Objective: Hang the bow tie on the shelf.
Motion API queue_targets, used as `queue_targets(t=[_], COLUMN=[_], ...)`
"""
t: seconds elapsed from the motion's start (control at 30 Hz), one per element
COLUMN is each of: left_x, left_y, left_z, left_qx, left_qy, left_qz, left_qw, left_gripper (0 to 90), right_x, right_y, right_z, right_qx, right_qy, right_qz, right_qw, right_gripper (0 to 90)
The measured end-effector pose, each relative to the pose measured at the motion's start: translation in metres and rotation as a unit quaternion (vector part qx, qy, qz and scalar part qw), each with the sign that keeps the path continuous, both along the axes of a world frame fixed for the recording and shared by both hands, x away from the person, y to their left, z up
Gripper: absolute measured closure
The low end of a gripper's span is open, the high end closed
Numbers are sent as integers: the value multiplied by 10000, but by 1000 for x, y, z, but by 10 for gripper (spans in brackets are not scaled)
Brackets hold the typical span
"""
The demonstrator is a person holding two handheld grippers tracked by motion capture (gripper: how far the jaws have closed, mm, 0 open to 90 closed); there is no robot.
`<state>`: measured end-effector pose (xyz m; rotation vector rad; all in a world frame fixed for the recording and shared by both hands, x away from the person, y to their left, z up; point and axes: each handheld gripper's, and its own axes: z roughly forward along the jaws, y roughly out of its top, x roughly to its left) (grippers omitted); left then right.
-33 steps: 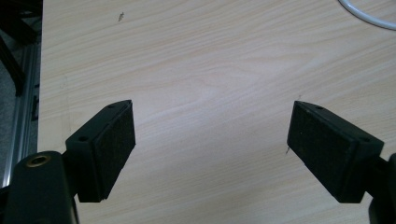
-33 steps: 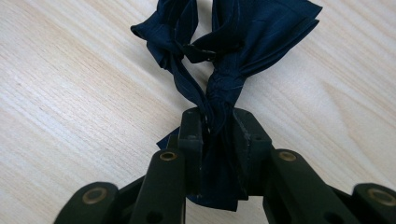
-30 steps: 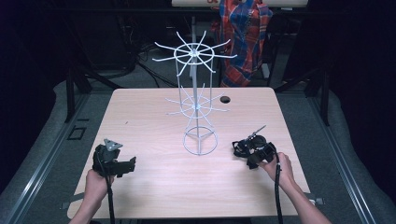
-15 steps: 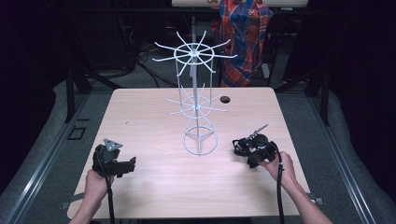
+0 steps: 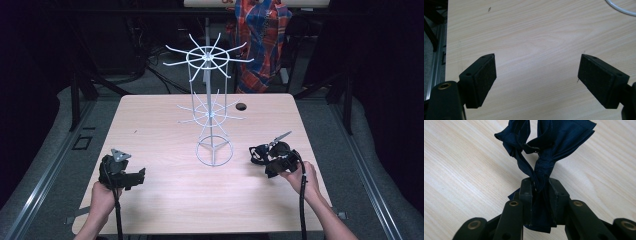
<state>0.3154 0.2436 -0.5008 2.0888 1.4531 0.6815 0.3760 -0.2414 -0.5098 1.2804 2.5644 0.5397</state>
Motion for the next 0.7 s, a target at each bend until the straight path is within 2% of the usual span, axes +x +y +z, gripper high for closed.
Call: queue_targets(t=[0.03, 0.07, 0.1, 0.3, 0.63, 0.7], left_x=[0, 0, 0, 0, 0, 0], left_y=[0, 0, 0, 0, 0, 0], left_z=[0, 0, 0, 0, 0, 0], left_qx=[0, 1, -4, 3, 1, -1], left_qy=[2, -1, 0, 1, -7, -2], left_qz=[-4, 1, 2, -1, -5, 0], left_qw=[10000, 10000, 10000, 10000, 10000, 10000], left_gripper=[155, 155, 155, 155, 155, 155], right_x=[-1, -1, -2, -7, -11, -11], right_y=[1, 0, 2, 11, 14, 14], right_z=[-1, 4, 6, 14, 23, 26], right_qx=[191, 96, 165, 176, 344, 301], right_qy=[-87, -18, -36, -168, -251, -265], right_qz=[-97, 2, 15, 171, 215, 234], right_qw=[9997, 10000, 9999, 9996, 9989, 9989], right_gripper=[746, 746, 746, 747, 747, 747])
